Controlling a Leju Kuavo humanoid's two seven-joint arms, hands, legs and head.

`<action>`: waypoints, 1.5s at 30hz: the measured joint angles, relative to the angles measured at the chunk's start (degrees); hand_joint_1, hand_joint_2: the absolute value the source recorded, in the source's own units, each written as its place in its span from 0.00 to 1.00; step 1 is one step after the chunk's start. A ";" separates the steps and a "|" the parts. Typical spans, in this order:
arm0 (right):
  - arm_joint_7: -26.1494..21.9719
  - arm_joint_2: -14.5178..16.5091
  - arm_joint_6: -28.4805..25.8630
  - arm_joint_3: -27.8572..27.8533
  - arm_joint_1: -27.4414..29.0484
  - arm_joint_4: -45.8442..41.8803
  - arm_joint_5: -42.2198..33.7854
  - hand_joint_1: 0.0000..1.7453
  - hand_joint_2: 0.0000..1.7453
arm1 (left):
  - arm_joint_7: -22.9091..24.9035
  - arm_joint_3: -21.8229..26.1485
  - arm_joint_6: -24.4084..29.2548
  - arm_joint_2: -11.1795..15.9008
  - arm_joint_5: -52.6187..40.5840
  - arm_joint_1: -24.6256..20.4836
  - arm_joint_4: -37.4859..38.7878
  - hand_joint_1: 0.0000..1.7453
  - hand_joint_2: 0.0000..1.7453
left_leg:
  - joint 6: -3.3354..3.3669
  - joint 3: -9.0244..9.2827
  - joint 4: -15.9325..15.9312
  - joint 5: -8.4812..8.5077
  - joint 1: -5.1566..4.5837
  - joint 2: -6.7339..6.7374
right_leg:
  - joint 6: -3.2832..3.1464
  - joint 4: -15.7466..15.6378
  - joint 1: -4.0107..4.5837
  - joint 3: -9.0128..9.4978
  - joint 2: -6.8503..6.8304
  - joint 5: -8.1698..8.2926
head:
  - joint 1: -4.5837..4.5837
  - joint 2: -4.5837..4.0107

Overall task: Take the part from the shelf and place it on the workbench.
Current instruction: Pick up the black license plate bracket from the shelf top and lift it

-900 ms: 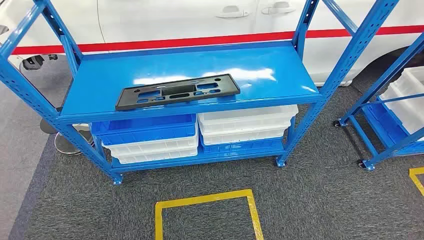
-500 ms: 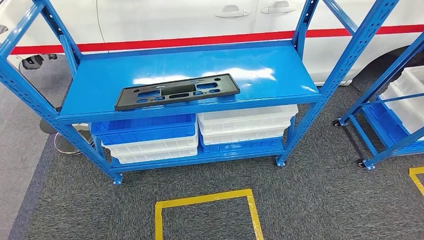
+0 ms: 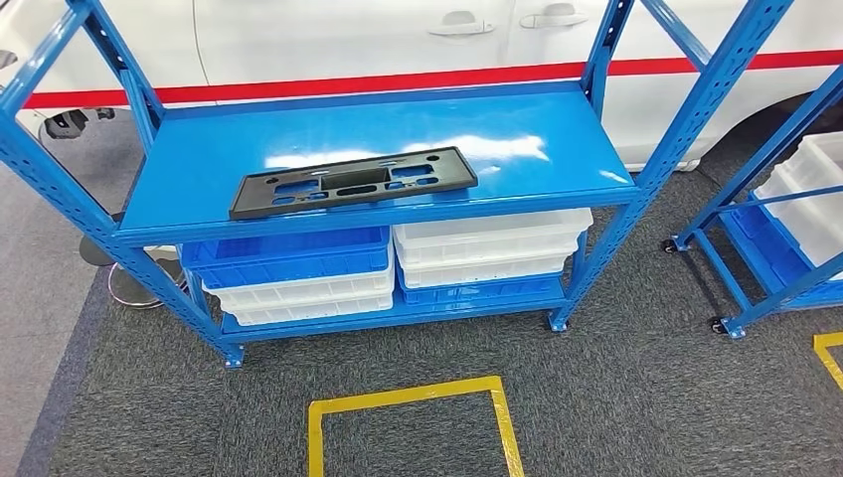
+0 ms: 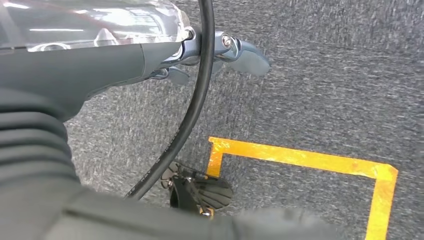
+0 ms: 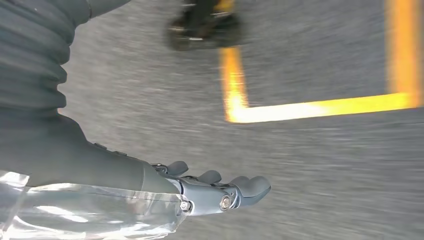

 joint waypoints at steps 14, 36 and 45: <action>-4.00 -0.02 2.94 2.78 -2.16 -25.09 18.87 0.00 1.00 | -1.73 2.23 0.73 -1.33 -2.97 -1.16 1.48 0.00 0.00 | 0.04 0.03 0.01 0.04 0.00 -0.02 | 0.00 0.00 0.00 -0.03 0.00 0.01 | 0.00 0.00; 1.48 -5.42 21.42 25.69 -10.98 -55.53 31.47 0.00 0.75 | -5.72 2.31 -7.56 2.78 -13.93 -0.01 2.81 0.00 0.00 | 0.64 -0.32 0.47 0.01 -0.47 -0.29 | 0.55 -0.23 -0.58 -0.17 -0.26 0.29 | -0.01 0.00; 8.67 -10.21 3.40 29.19 -11.31 -59.08 60.09 0.00 1.00 | -5.64 2.94 -5.96 3.72 -16.21 0.05 2.86 0.00 0.00 | 2.97 0.58 -1.99 1.60 -0.62 -0.27 | 0.96 13.37 -0.21 -7.00 -0.44 -5.87 | 0.01 0.00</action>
